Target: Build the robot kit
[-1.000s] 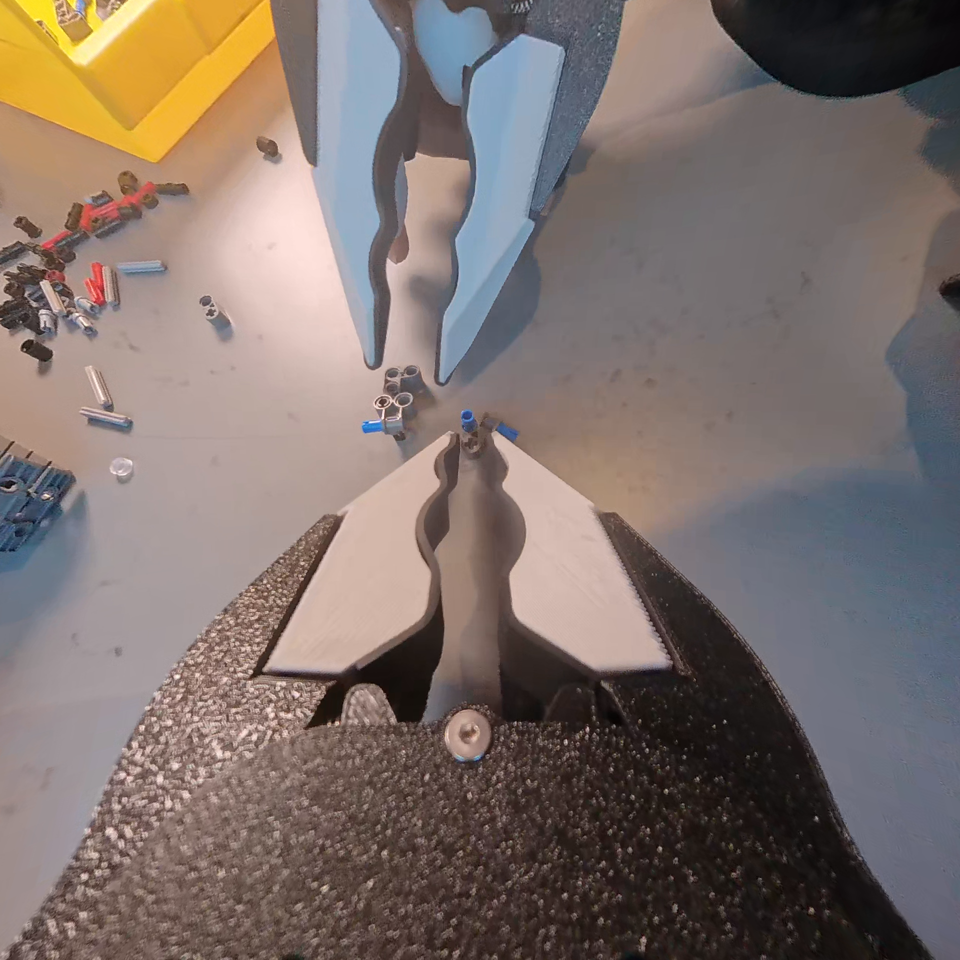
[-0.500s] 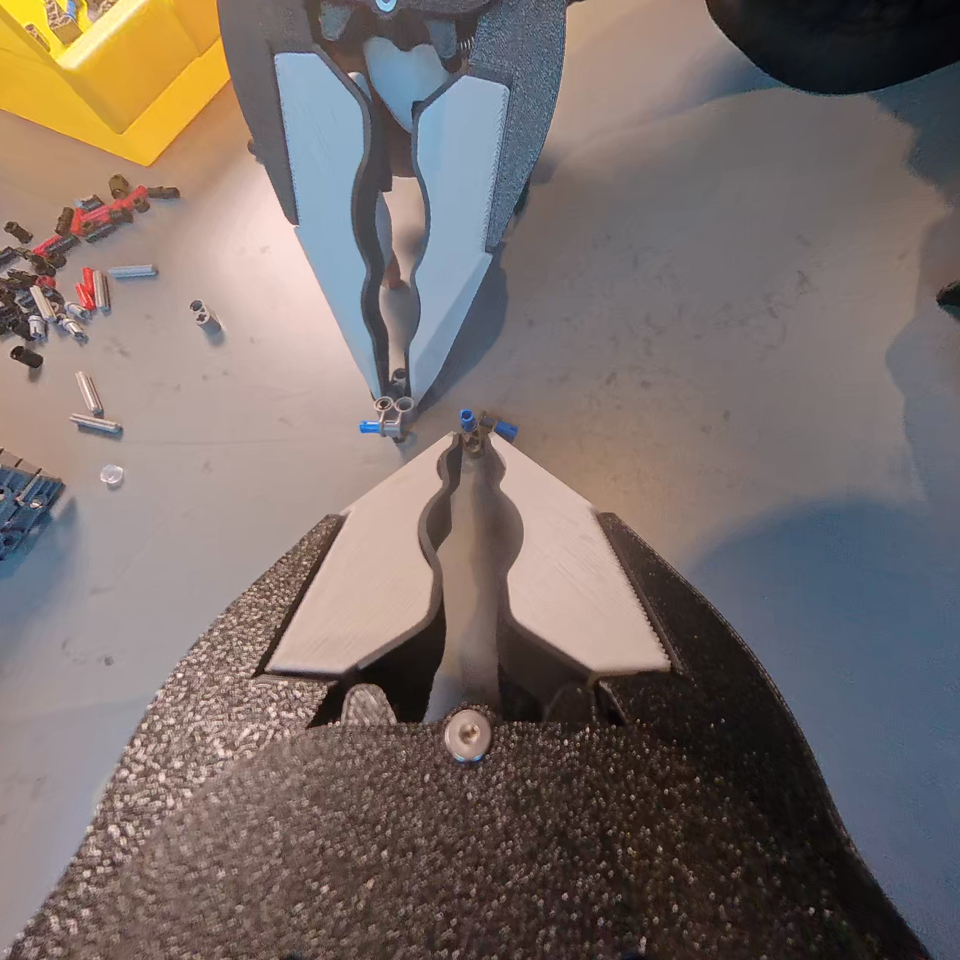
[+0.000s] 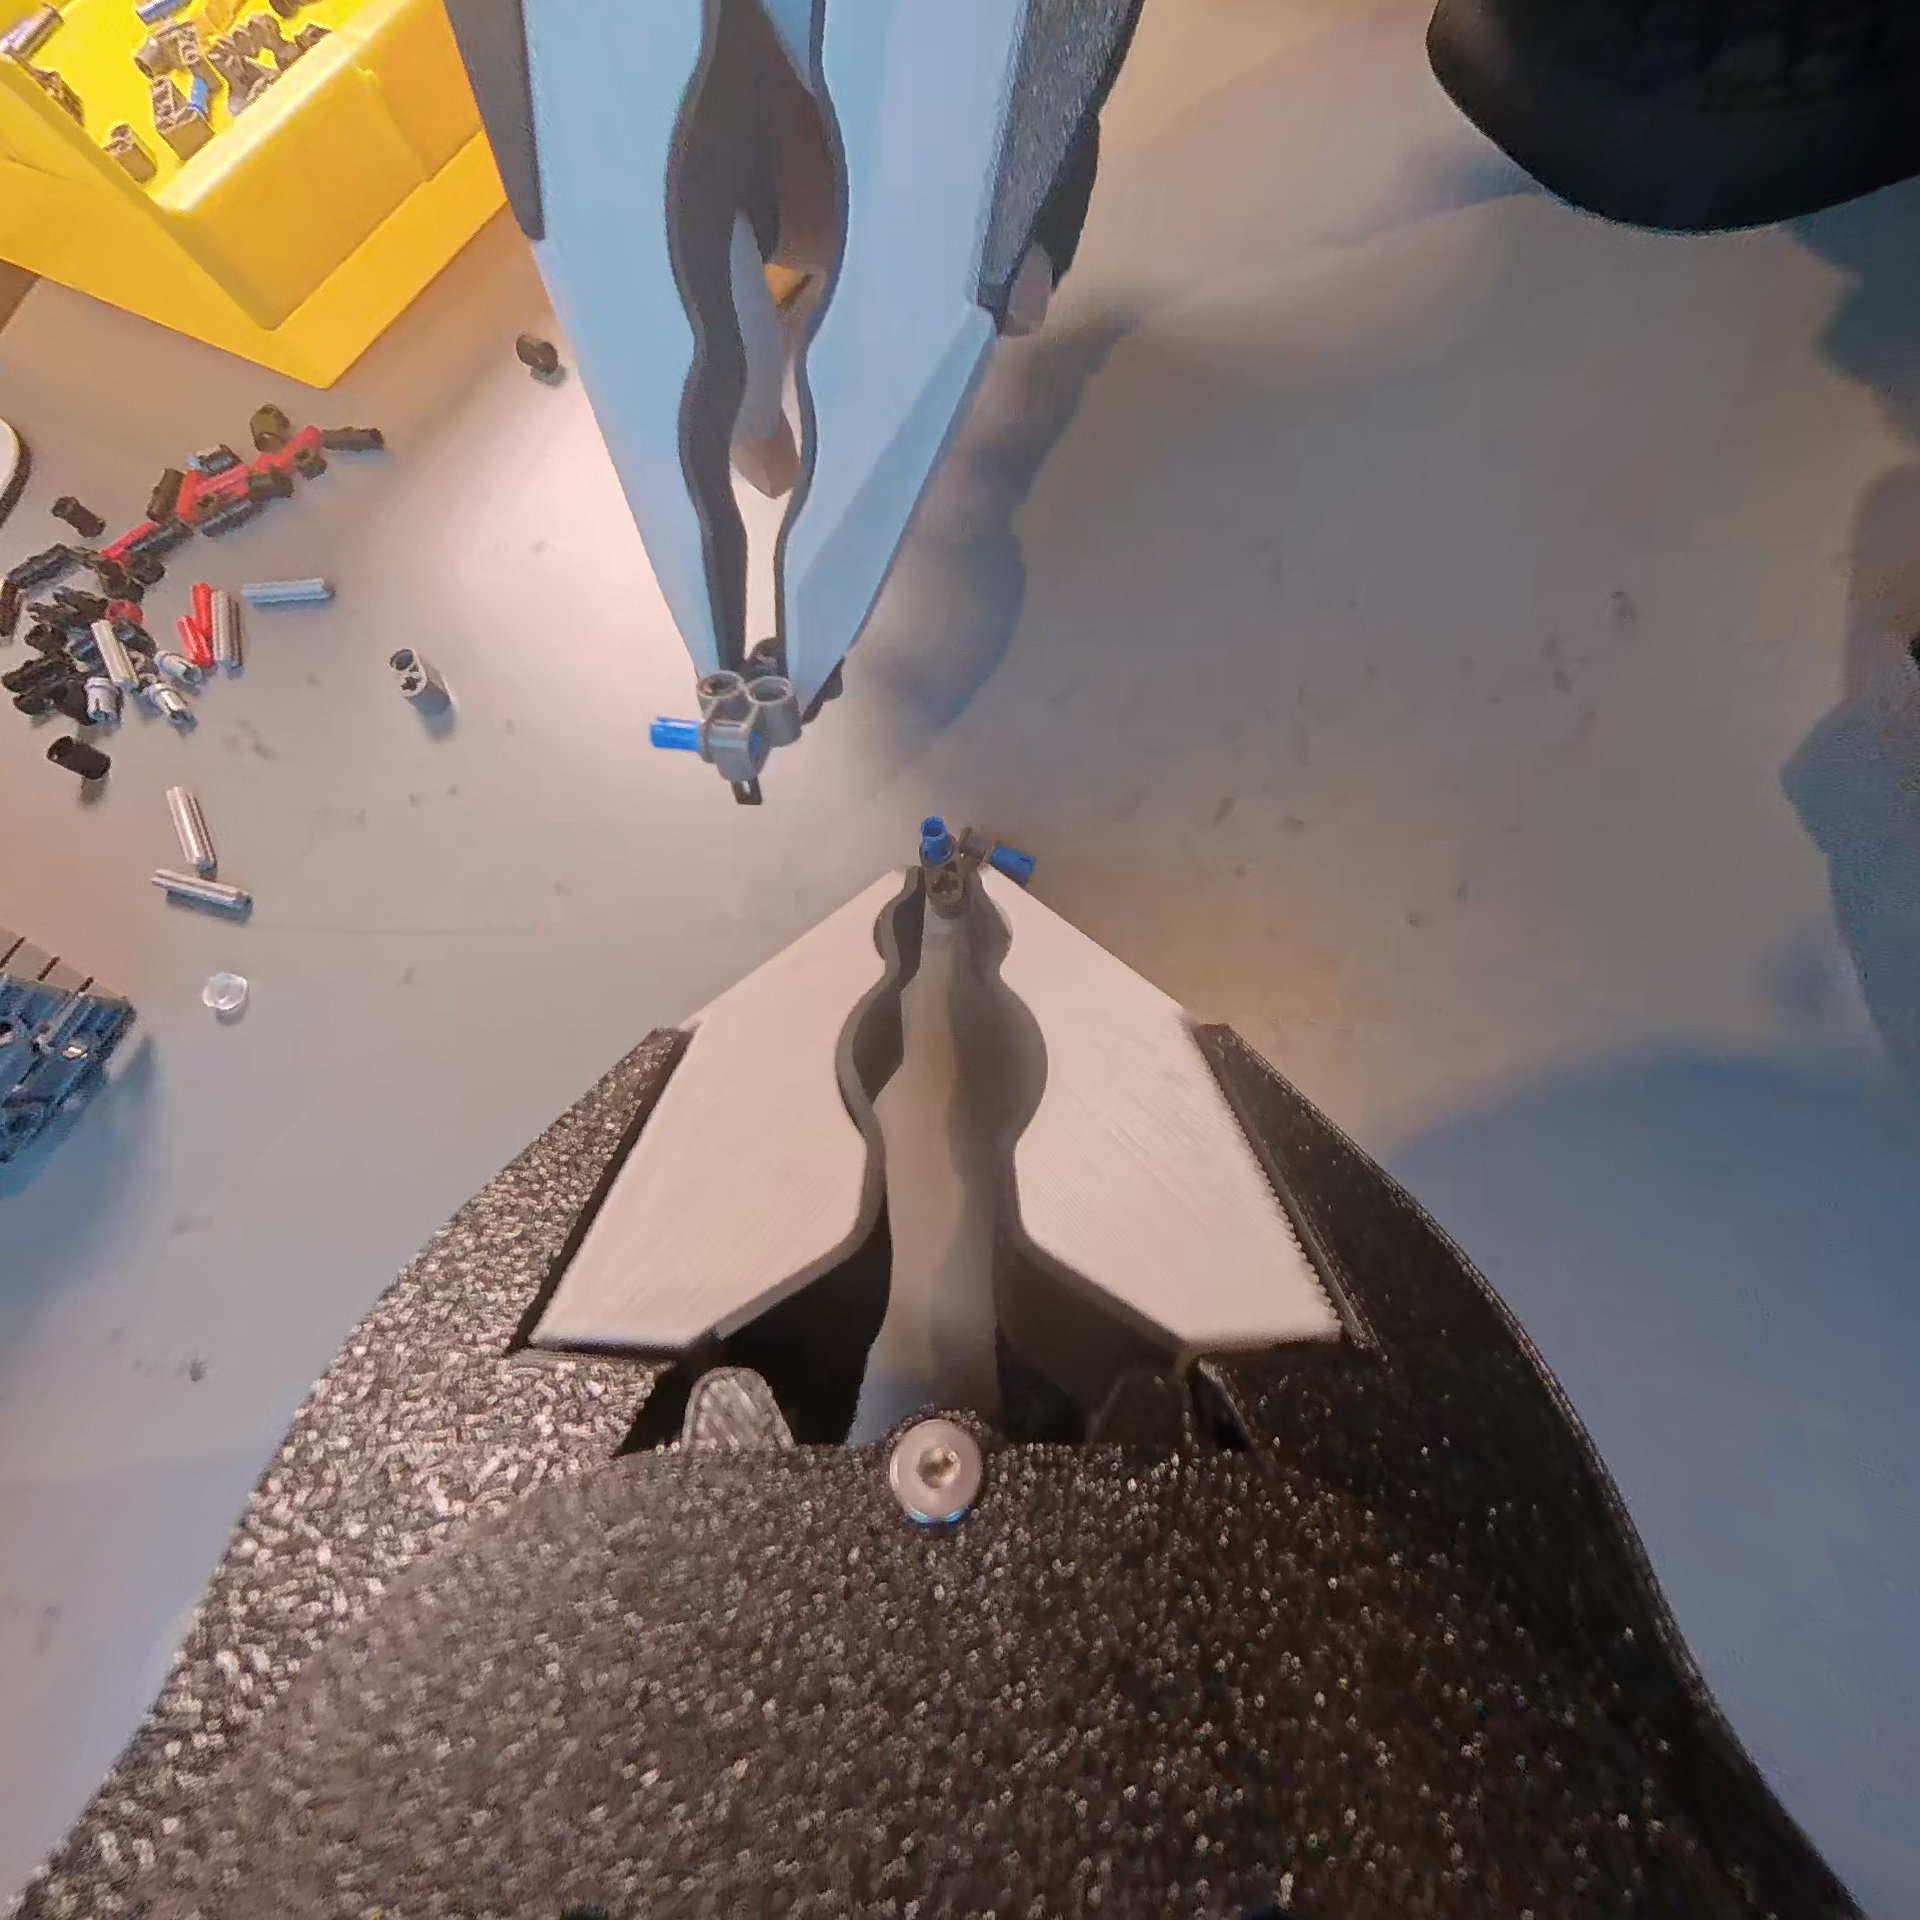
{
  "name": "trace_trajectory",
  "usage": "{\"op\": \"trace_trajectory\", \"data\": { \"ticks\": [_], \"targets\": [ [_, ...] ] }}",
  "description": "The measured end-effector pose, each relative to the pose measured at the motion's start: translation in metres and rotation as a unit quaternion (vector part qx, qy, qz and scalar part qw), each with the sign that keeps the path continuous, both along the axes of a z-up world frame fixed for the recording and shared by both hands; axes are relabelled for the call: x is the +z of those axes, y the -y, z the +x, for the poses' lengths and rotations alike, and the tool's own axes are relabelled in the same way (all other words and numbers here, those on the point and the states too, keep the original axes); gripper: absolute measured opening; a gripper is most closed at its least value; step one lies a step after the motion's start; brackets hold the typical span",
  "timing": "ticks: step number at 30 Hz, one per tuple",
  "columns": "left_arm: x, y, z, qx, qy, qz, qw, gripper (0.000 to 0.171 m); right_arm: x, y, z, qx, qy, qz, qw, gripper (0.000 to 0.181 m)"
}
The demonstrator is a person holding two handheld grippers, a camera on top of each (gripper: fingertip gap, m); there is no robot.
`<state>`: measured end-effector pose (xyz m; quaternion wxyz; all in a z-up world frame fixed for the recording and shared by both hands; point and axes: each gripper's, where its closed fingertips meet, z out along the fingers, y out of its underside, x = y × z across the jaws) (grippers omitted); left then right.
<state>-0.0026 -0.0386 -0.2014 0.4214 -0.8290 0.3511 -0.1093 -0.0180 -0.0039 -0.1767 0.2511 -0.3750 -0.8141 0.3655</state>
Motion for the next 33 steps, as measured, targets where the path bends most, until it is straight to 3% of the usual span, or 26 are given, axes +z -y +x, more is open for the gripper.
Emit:
{"op": "trace_trajectory", "data": {
  "ticks": [6,14,20,25,33],
  "targets": [
    [0.007,0.001,0.003,-0.007,0.008,0.011,1.0,0.013,0.015,0.008,0.008,0.019,-0.019,-0.018,0.999,0.008],
    [0.046,0.001,-0.016,0.0,0.123,0.032,0.992,0.026,0.012,0.021,0.012,0.039,-0.016,0.007,0.999,0.008],
    [0.036,0.006,-0.003,-0.031,0.075,0.043,0.996,0.029,0.008,0.032,0.013,0.055,-0.012,0.02,0.998,0.008],
    [0.033,0.009,0.001,-0.043,0.061,0.046,0.996,0.009,0.004,0.033,0.015,0.058,-0.003,0.032,0.998,0.008],
    [0.026,0.01,0.0,-0.047,0.045,0.039,0.997,0.007,0.01,0.034,0.016,0.057,-0.015,0.018,0.998,0.008]
  ]
}}
